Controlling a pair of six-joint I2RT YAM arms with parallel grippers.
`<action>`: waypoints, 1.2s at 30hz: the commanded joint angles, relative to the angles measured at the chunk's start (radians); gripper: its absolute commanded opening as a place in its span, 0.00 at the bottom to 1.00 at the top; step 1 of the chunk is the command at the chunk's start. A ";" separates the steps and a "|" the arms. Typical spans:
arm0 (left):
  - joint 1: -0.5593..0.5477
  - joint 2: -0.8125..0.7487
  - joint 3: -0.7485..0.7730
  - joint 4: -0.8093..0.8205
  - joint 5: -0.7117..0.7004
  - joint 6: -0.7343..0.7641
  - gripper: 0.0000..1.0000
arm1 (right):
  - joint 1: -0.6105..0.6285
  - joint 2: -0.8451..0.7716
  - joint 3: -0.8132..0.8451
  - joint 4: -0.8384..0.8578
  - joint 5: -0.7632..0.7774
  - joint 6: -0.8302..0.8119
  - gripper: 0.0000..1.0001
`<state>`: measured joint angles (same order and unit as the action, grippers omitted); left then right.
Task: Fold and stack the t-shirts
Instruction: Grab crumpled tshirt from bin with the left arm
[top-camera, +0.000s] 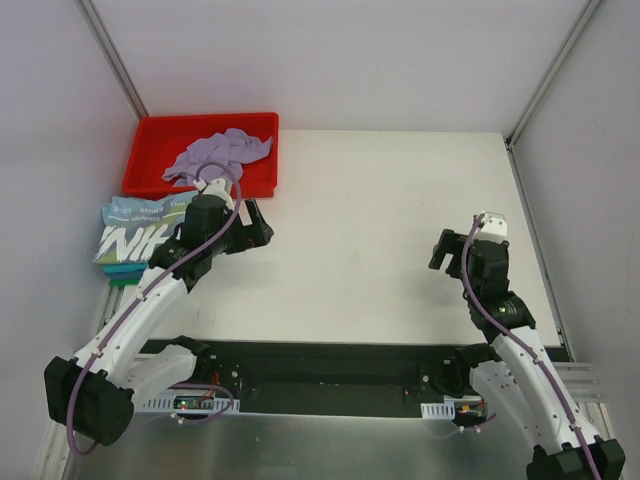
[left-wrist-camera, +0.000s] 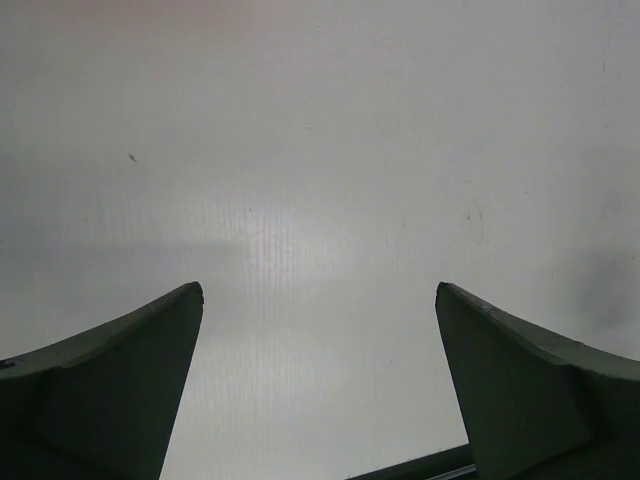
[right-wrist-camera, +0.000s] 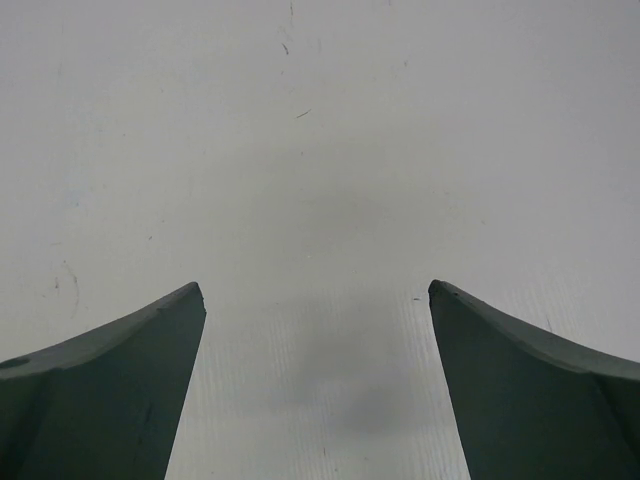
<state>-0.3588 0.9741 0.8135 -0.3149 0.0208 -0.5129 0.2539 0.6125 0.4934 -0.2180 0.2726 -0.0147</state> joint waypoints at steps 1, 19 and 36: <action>0.001 0.005 0.058 0.020 -0.054 -0.001 0.99 | -0.004 -0.014 0.020 0.042 0.036 0.013 0.96; 0.127 0.383 0.409 -0.009 -0.129 0.082 0.99 | -0.005 0.084 0.080 0.065 0.131 -0.071 0.96; 0.411 1.299 1.323 -0.193 -0.104 0.237 0.99 | -0.005 0.231 0.123 0.034 0.218 -0.156 0.96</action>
<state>0.0479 2.1582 1.9949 -0.4160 -0.0505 -0.3260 0.2531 0.8196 0.5636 -0.1947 0.4381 -0.1432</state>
